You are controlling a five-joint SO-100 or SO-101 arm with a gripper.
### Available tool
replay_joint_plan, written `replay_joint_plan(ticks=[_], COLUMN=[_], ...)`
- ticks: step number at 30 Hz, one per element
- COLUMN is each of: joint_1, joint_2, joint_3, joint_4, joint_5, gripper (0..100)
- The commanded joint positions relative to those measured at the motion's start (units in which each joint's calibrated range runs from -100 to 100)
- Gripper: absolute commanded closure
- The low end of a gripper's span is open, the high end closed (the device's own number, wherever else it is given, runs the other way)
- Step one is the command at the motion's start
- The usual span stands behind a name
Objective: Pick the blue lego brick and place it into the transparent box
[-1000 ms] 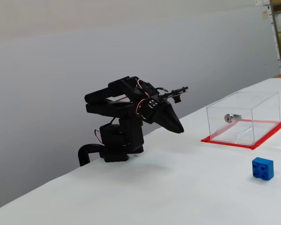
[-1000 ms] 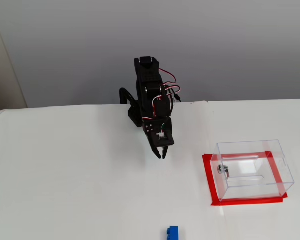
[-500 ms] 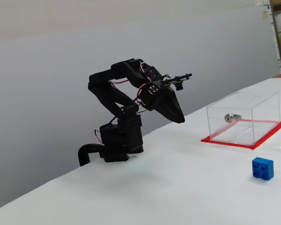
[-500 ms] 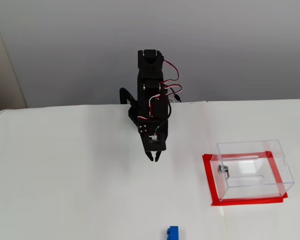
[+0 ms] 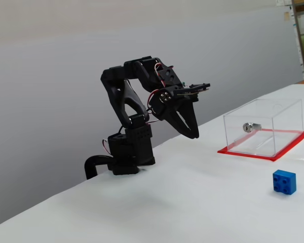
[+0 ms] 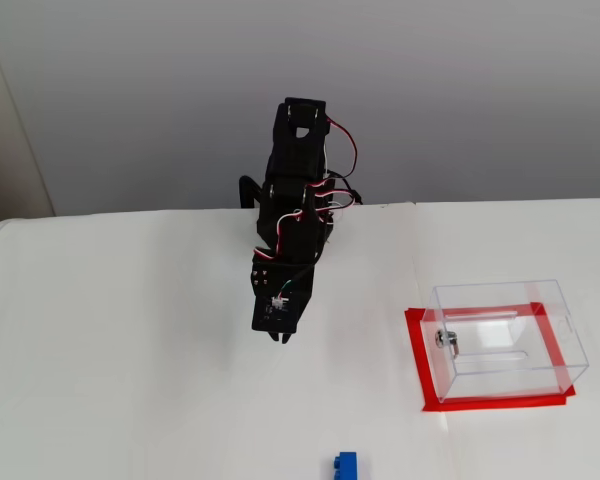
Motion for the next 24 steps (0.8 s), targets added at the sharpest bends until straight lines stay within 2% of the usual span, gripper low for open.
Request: replay_joint_plan(ticks=[1, 17, 24], joint_1=[-3.23, -24.16, -27.71], joint_2=[3.79, 11.94, 18.39], joint_3=[-7.27, -10.16, -18.3], joint_4=[-0.39, -0.92, -0.92], joint_5=[-0.32, -0.32, -0.32], gripper=[98, 98, 98])
